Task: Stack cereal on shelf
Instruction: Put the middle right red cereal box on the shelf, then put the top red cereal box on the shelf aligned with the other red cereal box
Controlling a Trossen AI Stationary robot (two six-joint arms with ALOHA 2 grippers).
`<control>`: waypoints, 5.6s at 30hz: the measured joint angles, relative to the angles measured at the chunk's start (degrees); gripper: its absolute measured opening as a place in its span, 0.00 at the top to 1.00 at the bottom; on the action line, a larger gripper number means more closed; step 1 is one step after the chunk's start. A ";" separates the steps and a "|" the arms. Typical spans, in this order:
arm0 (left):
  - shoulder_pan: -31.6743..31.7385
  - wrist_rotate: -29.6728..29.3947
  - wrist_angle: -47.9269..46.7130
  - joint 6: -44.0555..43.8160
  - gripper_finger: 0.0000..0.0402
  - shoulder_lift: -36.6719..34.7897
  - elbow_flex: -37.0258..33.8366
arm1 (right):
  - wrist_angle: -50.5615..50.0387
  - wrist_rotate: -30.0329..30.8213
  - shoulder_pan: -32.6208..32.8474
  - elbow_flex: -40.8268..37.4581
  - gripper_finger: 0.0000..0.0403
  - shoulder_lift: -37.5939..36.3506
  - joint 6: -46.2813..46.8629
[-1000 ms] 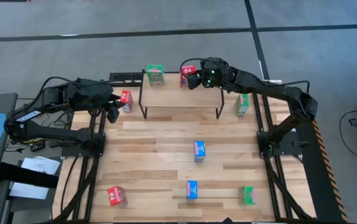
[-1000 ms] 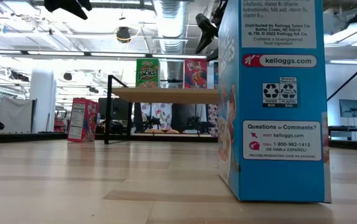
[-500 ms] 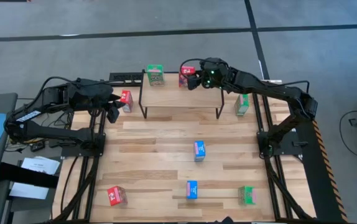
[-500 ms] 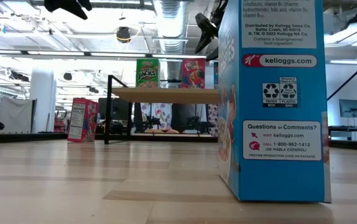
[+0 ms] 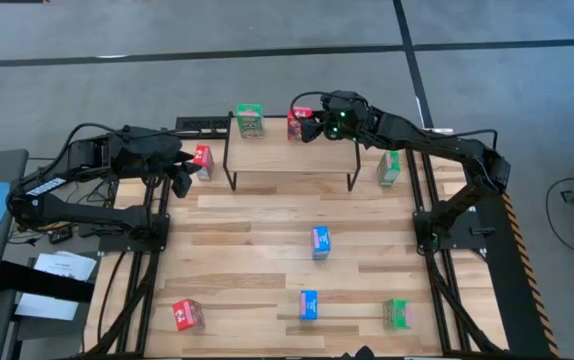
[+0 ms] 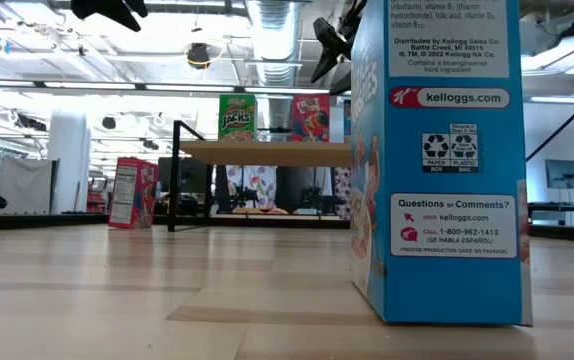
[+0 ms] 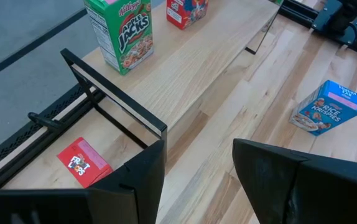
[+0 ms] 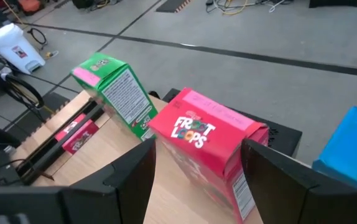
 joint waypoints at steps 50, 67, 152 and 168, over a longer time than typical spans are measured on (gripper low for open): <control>0.00 0.02 -0.24 0.23 0.56 -0.01 0.00 | 0.22 -6.32 0.52 0.04 0.35 -1.91 -3.75; -0.01 0.59 -4.71 -1.31 0.56 -0.18 0.00 | -7.72 -9.49 6.83 0.02 0.35 -11.71 -4.52; 19.51 1.77 -8.13 -0.35 0.42 16.87 0.00 | -26.05 -9.01 14.26 0.02 0.35 -11.54 -1.96; 28.70 5.03 -7.76 5.91 0.27 17.19 0.00 | -26.25 -8.85 14.38 0.02 0.35 -11.21 -3.18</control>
